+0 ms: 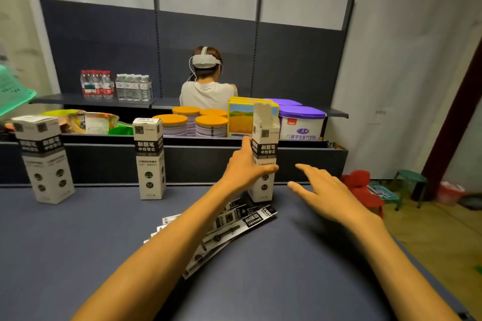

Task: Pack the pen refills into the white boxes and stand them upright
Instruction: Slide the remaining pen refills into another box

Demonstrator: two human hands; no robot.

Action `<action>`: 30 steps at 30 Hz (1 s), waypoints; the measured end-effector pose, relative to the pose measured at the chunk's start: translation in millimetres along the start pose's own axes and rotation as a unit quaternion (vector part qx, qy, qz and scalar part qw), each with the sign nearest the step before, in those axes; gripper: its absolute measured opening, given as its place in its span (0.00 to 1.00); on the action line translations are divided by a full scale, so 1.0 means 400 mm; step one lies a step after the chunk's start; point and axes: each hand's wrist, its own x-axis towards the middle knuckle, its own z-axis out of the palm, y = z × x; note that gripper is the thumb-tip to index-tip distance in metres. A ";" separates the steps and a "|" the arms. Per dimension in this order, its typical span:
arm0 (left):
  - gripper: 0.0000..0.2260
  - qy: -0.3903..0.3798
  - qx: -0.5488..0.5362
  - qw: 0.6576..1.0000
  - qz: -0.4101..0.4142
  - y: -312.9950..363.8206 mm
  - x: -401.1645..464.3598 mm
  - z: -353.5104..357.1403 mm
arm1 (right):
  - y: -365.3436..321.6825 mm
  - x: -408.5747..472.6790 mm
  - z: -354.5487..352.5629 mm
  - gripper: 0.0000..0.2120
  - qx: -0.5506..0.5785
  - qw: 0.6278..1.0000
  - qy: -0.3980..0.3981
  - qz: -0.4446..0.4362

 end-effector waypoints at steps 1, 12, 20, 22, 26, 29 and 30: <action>0.30 0.018 -0.006 1.000 0.016 0.006 -0.005 -0.016 | 0.001 0.002 -0.003 0.31 0.007 1.000 0.004 -0.002; 0.35 0.116 0.229 0.955 0.149 -0.015 -0.163 -0.318 | -0.121 0.058 0.046 0.24 0.123 0.985 -0.080 -0.088; 0.38 0.147 0.314 0.921 0.176 -0.097 -0.233 -0.384 | -0.215 0.087 0.105 0.12 0.181 0.964 -0.115 -0.160; 0.37 0.156 0.303 0.921 0.188 -0.109 -0.240 -0.385 | -0.211 0.085 0.114 0.09 0.212 0.958 -0.098 -0.164; 0.37 0.150 0.288 0.922 0.212 -0.108 -0.251 -0.373 | -0.207 0.068 0.118 0.10 0.212 0.952 -0.120 -0.184; 0.37 0.146 0.280 0.925 0.213 -0.105 -0.261 -0.368 | -0.214 0.058 0.128 0.11 0.185 0.955 -0.144 -0.180; 0.37 0.143 0.281 0.925 0.212 -0.105 -0.265 -0.368 | -0.218 0.056 0.132 0.12 0.177 0.956 -0.149 -0.180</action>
